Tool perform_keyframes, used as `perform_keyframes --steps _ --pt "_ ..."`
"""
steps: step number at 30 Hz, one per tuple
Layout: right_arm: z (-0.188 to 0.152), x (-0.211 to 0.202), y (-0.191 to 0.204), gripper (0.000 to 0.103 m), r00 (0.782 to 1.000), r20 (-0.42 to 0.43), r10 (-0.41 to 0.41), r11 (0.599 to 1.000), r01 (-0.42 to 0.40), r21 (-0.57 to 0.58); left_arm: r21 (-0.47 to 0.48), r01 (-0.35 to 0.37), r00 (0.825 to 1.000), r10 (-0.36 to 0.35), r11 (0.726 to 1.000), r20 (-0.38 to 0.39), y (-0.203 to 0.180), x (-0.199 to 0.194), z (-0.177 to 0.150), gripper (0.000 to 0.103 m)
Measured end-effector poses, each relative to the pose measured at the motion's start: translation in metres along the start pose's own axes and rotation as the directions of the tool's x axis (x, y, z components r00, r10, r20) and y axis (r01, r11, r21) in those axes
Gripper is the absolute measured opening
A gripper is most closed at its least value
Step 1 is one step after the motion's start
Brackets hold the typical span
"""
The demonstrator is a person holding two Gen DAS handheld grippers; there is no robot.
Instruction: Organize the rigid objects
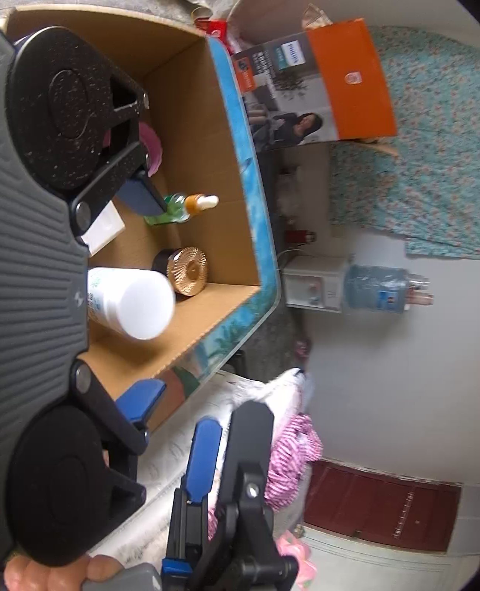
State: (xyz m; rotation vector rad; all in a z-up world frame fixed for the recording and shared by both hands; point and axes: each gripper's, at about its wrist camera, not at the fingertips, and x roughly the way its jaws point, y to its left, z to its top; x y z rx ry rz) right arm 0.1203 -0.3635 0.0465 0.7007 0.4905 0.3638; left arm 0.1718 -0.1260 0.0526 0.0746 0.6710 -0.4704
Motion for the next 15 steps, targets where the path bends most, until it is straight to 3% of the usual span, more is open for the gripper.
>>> perform_keyframes --steps 5,8,15 --pt "-0.008 -0.036 0.019 0.092 0.996 0.084 -0.011 0.999 0.015 -0.048 0.006 -0.010 0.997 0.010 1.000 0.076 0.000 -0.048 -0.003 0.103" --pt "-0.014 -0.051 0.029 0.100 0.993 0.115 -0.019 0.997 0.027 -0.068 0.000 -0.042 0.996 0.042 0.999 0.082 0.000 -0.071 -0.004 0.103" --pt "-0.032 -0.068 0.055 0.102 0.989 0.127 -0.073 0.985 0.091 -0.144 -0.015 -0.192 0.980 0.193 0.981 0.055 0.002 -0.093 -0.011 0.103"
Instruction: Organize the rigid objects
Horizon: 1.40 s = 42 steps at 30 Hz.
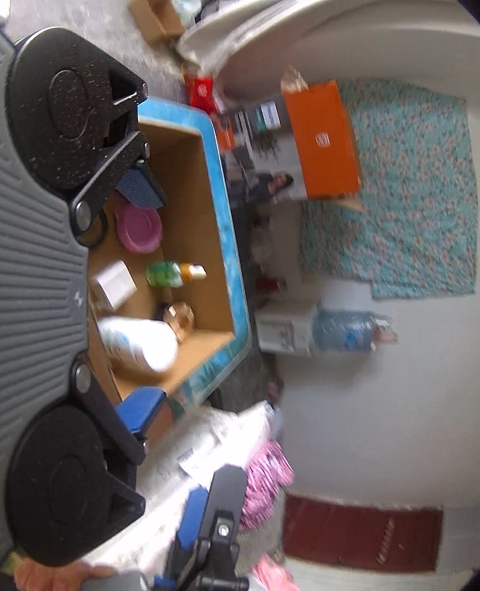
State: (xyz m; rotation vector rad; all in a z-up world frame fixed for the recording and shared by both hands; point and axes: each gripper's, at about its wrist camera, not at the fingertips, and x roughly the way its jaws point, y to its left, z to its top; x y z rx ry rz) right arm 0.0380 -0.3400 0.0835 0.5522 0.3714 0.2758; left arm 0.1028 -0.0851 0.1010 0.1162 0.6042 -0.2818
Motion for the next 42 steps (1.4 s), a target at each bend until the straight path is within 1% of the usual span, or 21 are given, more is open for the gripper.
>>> perform_keyframes --steps 3,5,8,10,11,14,16,19,21,23,26,29,37,42 --pt "-0.006 0.000 0.013 0.102 0.998 -0.021 -0.056 0.997 0.055 -0.048 -0.005 -0.064 0.997 0.064 0.998 -0.031 0.004 0.003 -0.003 0.103" --pt "-0.010 0.001 0.023 0.102 0.995 -0.028 -0.091 0.992 0.089 -0.085 -0.026 -0.064 0.997 0.063 0.998 -0.039 0.010 0.003 -0.005 0.103" --pt "-0.015 0.003 0.037 0.102 0.989 -0.029 -0.142 0.979 0.136 -0.154 -0.084 -0.064 0.997 0.061 0.994 -0.040 0.019 0.004 -0.009 0.103" --pt "-0.018 0.006 0.045 0.102 0.983 -0.032 -0.180 0.964 0.170 -0.203 -0.093 -0.069 0.997 0.065 0.993 -0.041 0.025 0.006 -0.011 0.103" --pt "-0.020 0.008 0.049 0.102 0.980 -0.033 -0.197 0.957 0.185 -0.225 -0.088 -0.077 0.996 0.074 0.993 -0.041 0.027 0.007 -0.012 0.103" --pt "-0.023 0.015 0.057 0.102 0.973 -0.045 -0.228 0.940 0.208 -0.270 -0.093 -0.131 0.990 0.127 0.987 -0.054 0.032 0.013 -0.016 0.103" --pt "-0.026 0.022 0.061 0.102 0.962 -0.059 -0.265 0.926 0.237 -0.293 -0.107 -0.130 0.990 0.124 0.986 -0.065 0.037 0.016 -0.020 0.103" --pt "-0.031 0.032 0.065 0.102 0.936 -0.058 -0.348 0.888 0.309 -0.340 -0.151 -0.119 0.991 0.106 0.981 -0.086 0.047 0.021 -0.026 0.103" --pt "-0.037 0.038 0.067 0.102 0.923 -0.056 -0.381 0.866 0.335 -0.370 -0.167 -0.128 0.988 0.111 0.978 -0.110 0.051 0.024 -0.031 0.103" --pt "-0.043 0.046 0.067 0.102 0.918 -0.086 -0.387 0.863 0.327 -0.386 -0.174 -0.149 0.984 0.128 0.974 -0.126 0.055 0.027 -0.033 0.103" --pt "-0.049 0.061 0.067 0.102 0.913 -0.146 -0.381 0.874 0.303 -0.380 -0.180 -0.166 0.980 0.142 0.969 -0.139 0.060 0.030 -0.035 0.103" --pt "-0.054 0.075 0.069 0.102 0.903 -0.181 -0.390 0.876 0.303 -0.375 -0.174 -0.183 0.977 0.159 0.968 -0.145 0.062 0.032 -0.035 0.103" --pt "-0.061 0.101 0.072 0.102 0.887 -0.219 -0.407 0.871 0.304 -0.386 -0.126 -0.206 0.970 0.185 0.970 -0.159 0.058 0.040 -0.036 0.103" --pt "-0.061 0.108 0.065 0.102 0.879 -0.230 -0.418 0.870 0.315 -0.379 -0.118 -0.199 0.970 0.178 0.973 -0.164 0.060 0.042 -0.038 0.103"
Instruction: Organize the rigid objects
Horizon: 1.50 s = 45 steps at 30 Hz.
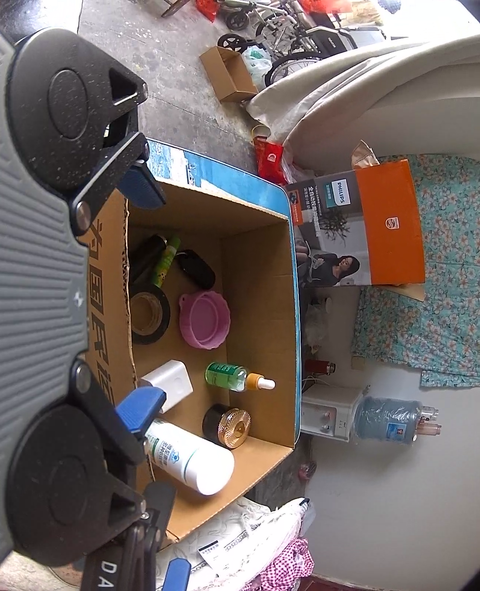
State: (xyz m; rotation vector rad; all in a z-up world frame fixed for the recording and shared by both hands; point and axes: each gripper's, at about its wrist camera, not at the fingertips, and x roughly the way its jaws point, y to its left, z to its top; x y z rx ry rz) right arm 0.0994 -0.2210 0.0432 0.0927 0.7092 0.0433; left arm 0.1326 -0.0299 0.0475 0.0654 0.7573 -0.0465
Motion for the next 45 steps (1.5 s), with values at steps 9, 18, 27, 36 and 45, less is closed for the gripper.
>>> perform_keyframes --steps 9,18,27,36,45 --pt "-0.0014 0.0051 -0.0036 0.102 1.000 -0.011 -0.012 1.000 0.012 0.005 0.009 -0.003 1.000 0.003 1.000 -0.012 -0.0021 0.0025 0.0007 0.103" --pt "-0.0011 0.0053 -0.0043 0.102 1.000 -0.014 -0.012 1.000 0.012 0.008 0.007 -0.007 1.000 0.007 1.000 -0.009 -0.0004 0.0026 0.0013 0.103" --pt "0.0000 0.0064 -0.0052 0.102 1.000 -0.023 -0.011 1.000 0.011 0.009 0.006 -0.015 1.000 0.015 1.000 -0.020 0.0007 0.0030 0.0004 0.103" --pt "-0.0002 0.0062 -0.0046 0.102 1.000 -0.021 -0.013 1.000 0.013 0.008 0.006 -0.015 1.000 0.016 1.000 -0.021 0.0006 0.0030 0.0009 0.103" --pt "-0.0011 0.0060 -0.0044 0.102 1.000 -0.024 -0.014 1.000 0.014 0.009 0.006 -0.019 1.000 0.019 1.000 -0.021 0.0001 0.0030 0.0001 0.102"
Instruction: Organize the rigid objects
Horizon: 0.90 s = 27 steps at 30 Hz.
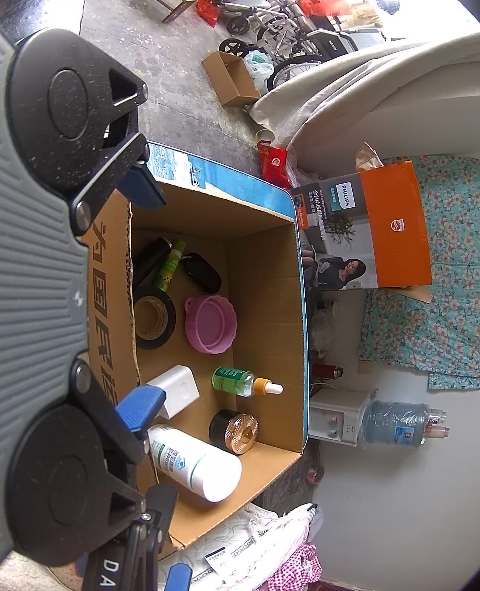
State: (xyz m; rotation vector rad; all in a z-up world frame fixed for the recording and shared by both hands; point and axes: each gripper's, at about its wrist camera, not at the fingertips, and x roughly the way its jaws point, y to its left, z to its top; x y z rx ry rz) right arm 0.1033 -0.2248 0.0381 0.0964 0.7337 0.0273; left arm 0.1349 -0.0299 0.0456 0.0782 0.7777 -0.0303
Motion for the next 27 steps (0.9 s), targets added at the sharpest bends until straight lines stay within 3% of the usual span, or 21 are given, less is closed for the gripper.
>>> perform_keyframes --steps 27 --pt "-0.0031 0.0011 0.0011 0.102 1.000 -0.005 -0.001 1.000 0.001 0.002 -0.002 -0.007 1.000 0.007 1.000 -0.004 0.0020 -0.0016 -0.0024 0.102"
